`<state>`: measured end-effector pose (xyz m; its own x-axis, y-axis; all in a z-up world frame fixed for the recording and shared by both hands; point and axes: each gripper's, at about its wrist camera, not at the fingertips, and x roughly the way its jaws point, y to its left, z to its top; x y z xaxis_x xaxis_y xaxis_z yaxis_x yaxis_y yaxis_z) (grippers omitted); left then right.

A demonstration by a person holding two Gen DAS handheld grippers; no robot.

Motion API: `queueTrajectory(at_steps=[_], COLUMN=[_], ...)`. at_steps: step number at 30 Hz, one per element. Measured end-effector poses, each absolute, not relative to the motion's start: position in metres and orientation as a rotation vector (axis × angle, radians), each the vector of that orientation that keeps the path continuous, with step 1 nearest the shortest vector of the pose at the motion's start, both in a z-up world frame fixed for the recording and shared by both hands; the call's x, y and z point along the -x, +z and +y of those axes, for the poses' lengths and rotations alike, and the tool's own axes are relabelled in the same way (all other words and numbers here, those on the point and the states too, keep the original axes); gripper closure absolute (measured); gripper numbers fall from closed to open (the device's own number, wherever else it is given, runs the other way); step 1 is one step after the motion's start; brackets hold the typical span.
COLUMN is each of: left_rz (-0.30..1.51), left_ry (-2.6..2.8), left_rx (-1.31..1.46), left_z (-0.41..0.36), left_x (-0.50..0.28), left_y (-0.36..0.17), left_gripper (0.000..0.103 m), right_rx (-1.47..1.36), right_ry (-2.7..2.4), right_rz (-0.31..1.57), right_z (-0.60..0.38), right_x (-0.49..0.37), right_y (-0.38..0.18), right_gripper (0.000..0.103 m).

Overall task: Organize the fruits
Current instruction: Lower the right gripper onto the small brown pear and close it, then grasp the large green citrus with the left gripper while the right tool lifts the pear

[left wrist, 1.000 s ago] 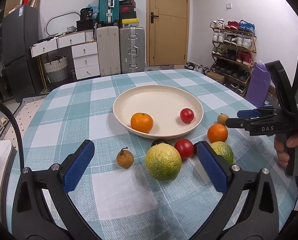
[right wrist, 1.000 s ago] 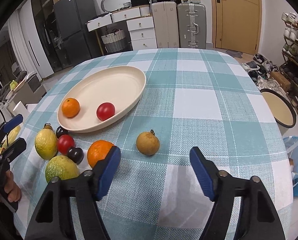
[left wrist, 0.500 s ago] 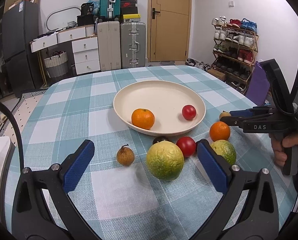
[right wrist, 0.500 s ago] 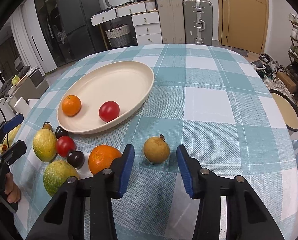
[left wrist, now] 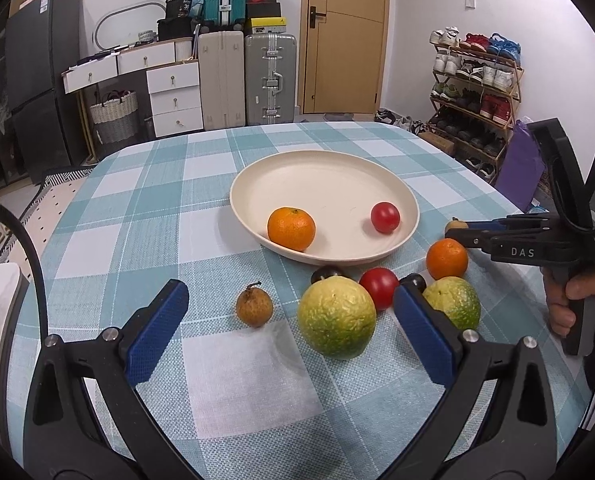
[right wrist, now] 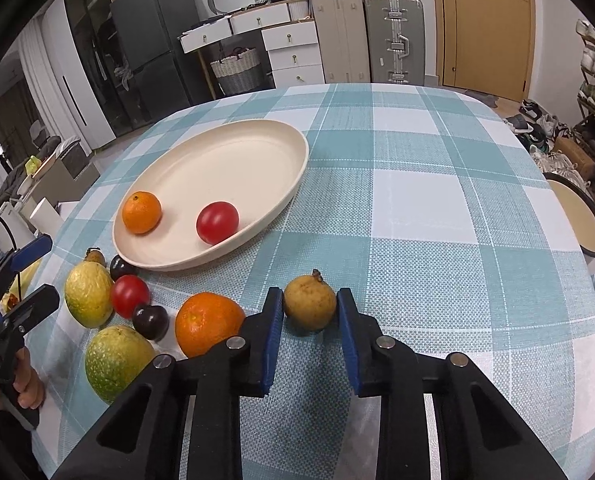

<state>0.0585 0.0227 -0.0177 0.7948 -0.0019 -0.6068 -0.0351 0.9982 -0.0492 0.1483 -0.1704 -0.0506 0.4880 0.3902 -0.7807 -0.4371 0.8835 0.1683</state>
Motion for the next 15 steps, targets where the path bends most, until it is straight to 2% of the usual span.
queueTrajectory(at_steps=[14, 15], left_rz=[0.698, 0.702], left_ry=[-0.02, -0.03], left_rx=[0.02, 0.016], left_z=[0.014, 0.012], left_x=[-0.068, -0.068], left_y=[-0.024, -0.025], left_gripper=[0.001, 0.004], right_rx=[0.012, 0.013], right_ry=[0.567, 0.568], right_rz=[0.868, 0.866], right_z=[-0.174, -0.174], right_x=[-0.11, -0.107], right_y=[-0.03, -0.029], right_gripper=[0.075, 0.075])
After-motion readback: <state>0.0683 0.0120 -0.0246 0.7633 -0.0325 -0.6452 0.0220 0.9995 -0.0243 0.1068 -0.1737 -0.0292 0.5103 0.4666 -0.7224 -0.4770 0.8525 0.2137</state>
